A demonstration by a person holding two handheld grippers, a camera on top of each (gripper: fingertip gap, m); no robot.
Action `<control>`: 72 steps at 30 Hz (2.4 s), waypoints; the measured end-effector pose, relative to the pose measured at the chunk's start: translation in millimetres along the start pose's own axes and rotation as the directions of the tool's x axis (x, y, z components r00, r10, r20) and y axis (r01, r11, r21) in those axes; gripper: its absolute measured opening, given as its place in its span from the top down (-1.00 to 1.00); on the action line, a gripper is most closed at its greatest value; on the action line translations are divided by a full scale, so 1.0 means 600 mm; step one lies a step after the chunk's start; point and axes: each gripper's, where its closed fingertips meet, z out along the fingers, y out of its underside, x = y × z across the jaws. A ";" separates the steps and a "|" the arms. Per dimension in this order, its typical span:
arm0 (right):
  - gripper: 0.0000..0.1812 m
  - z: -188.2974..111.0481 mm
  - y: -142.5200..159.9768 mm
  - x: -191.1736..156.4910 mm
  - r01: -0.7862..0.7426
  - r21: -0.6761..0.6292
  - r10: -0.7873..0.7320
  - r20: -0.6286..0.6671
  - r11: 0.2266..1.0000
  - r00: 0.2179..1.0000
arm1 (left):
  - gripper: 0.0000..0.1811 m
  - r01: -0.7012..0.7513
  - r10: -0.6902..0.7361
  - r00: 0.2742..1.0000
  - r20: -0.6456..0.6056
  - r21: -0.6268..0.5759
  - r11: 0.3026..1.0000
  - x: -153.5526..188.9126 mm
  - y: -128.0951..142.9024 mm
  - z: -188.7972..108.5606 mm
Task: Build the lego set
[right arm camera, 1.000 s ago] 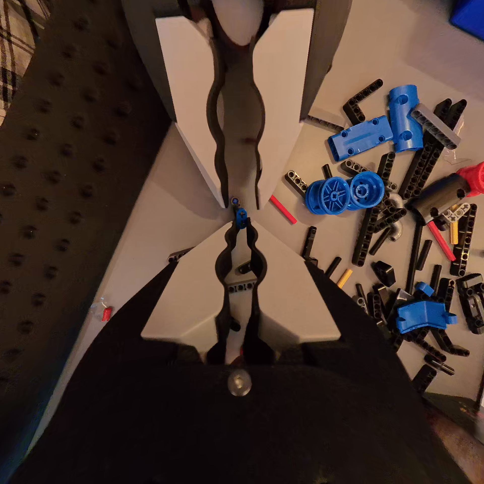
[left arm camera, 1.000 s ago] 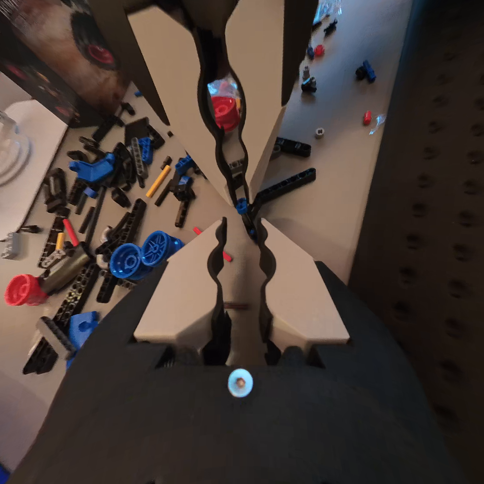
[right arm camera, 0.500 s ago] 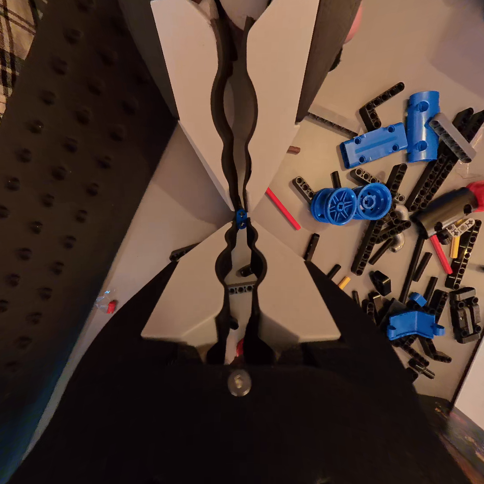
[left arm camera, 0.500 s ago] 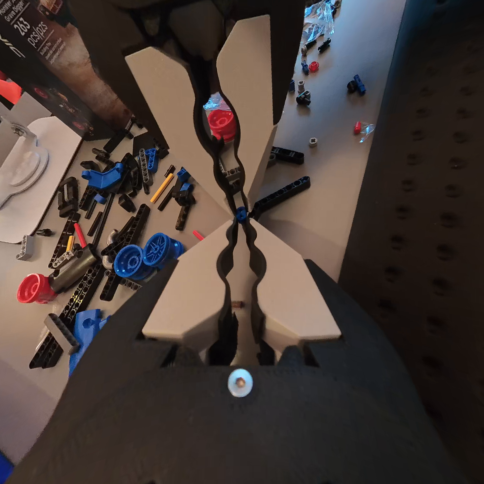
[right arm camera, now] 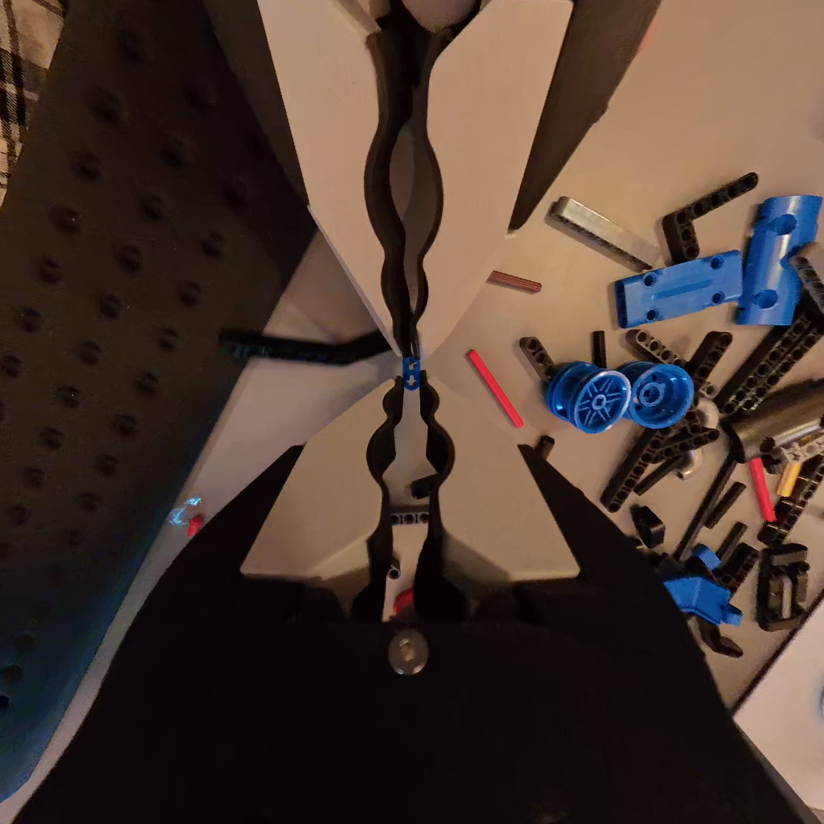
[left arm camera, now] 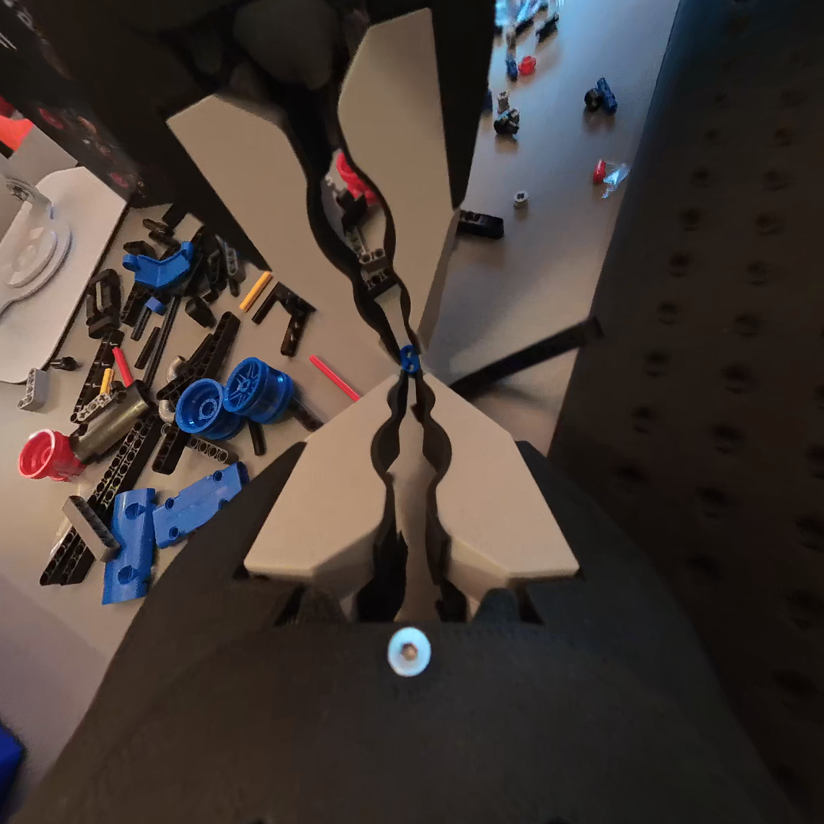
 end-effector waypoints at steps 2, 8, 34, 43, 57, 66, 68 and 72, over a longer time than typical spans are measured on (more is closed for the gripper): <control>0.95 0.004 -0.001 -0.003 -0.007 0.012 0.007 0.006 1.000 1.000 | 0.99 -0.022 0.022 1.000 0.004 -0.004 1.000 0.003 0.000 -0.001; 0.95 -0.006 -0.015 -0.007 -0.073 0.126 0.073 0.004 0.989 0.997 | 0.89 0.014 -0.014 1.000 -0.024 0.014 1.000 -0.002 -0.002 -0.017; 0.95 -0.015 0.017 -0.052 -0.536 0.422 0.583 0.021 0.732 0.813 | 0.70 -0.079 0.036 0.895 -0.444 -0.079 0.994 0.044 0.000 0.026; 0.95 -0.025 0.025 -0.063 -0.552 0.438 0.610 0.012 0.709 0.793 | 0.68 -0.095 0.073 0.876 -0.477 -0.021 0.995 0.047 -0.017 0.018; 0.94 -0.033 0.044 -0.095 -0.588 0.480 0.669 0.004 0.651 0.744 | 0.76 -0.368 0.378 0.683 -0.625 0.152 0.917 0.075 -0.034 0.032; 0.94 -0.039 0.053 -0.082 -0.593 0.494 0.683 -0.003 0.636 0.731 | 0.77 -0.057 0.040 0.931 -0.362 -0.037 0.998 0.005 -0.027 0.055; 0.94 -0.043 0.051 -0.075 -0.593 0.508 0.691 -0.005 0.625 0.723 | 0.77 0.062 -0.072 0.954 -0.290 -0.043 0.997 -0.002 -0.023 0.052; 0.94 -0.047 0.046 -0.061 -0.597 0.530 0.709 -0.010 0.602 0.705 | 0.67 0.042 -0.046 0.957 -0.286 -0.021 0.999 0.014 -0.015 0.035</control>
